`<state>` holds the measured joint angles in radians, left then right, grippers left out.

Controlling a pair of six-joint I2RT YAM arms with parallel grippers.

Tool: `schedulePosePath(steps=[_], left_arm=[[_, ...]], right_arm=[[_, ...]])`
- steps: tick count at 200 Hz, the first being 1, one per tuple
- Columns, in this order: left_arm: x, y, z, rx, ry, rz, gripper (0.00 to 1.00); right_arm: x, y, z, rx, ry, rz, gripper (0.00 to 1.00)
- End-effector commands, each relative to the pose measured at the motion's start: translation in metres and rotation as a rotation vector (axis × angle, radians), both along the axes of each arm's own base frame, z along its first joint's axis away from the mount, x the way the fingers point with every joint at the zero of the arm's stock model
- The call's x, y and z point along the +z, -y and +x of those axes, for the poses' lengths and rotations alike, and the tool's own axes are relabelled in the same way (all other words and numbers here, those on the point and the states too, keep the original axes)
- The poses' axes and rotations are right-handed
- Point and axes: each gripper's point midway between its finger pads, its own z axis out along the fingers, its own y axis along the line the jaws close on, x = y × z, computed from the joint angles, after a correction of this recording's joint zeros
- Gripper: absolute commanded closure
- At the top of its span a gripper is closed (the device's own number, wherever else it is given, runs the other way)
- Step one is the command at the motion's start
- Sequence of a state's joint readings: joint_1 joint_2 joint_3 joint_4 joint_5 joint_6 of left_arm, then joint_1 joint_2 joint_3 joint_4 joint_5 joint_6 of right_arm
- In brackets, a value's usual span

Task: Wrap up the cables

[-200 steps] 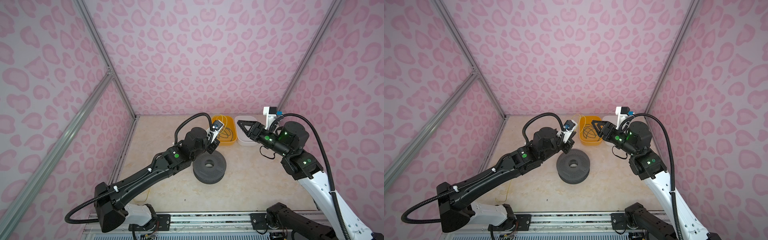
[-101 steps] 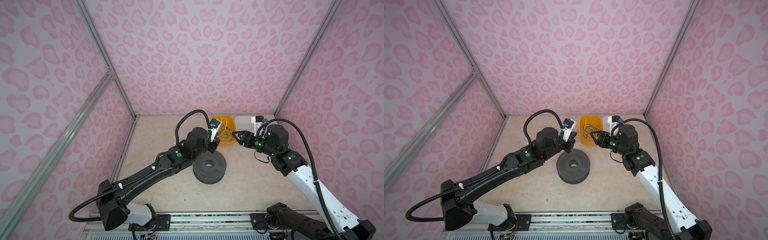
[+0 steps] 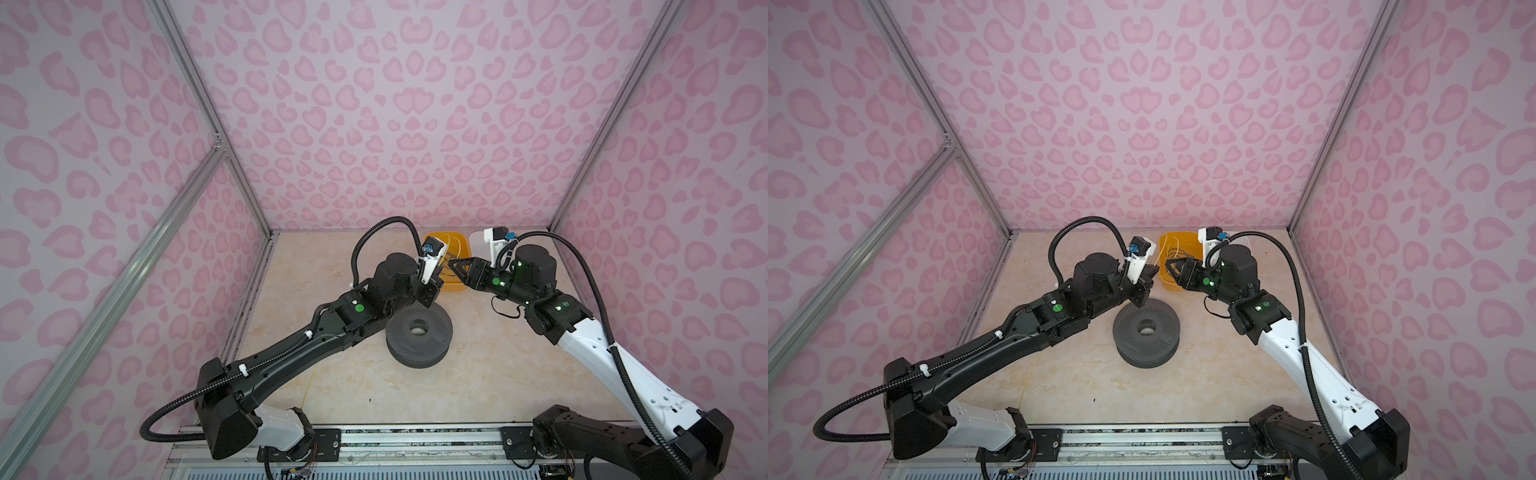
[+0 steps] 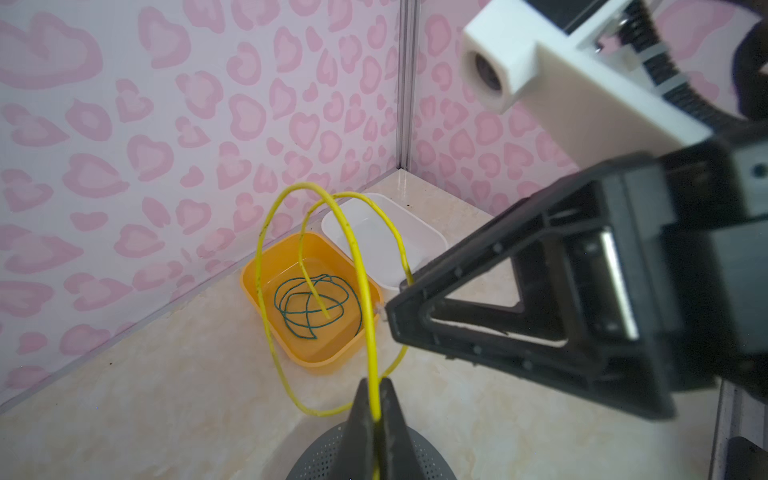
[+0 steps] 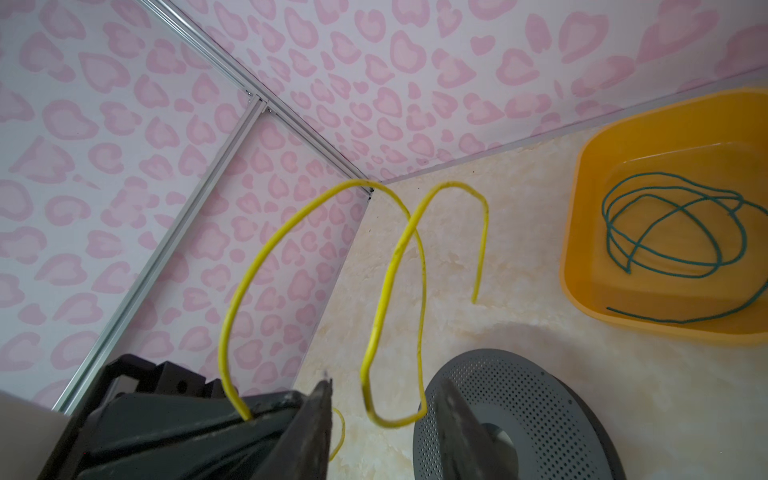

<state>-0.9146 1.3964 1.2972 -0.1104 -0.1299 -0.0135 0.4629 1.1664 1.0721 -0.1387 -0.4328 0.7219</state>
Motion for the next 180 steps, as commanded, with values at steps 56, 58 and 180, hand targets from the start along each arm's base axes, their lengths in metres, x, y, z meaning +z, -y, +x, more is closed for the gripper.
schedulePosePath(steps=[56,58,180], left_arm=[[0.022,-0.036,0.0,0.037,0.054,-0.084,0.96],[0.022,-0.037,0.001,0.038,0.055,-0.085,0.96],[0.002,-0.077,-0.012,-0.006,0.058,0.026,0.96]], right_arm=[[0.007,0.006,0.021,-0.141,0.0,-0.047,1.0],[0.007,0.007,0.022,-0.146,0.002,-0.052,1.0],[0.114,0.136,0.091,-0.44,0.142,0.145,1.0]])
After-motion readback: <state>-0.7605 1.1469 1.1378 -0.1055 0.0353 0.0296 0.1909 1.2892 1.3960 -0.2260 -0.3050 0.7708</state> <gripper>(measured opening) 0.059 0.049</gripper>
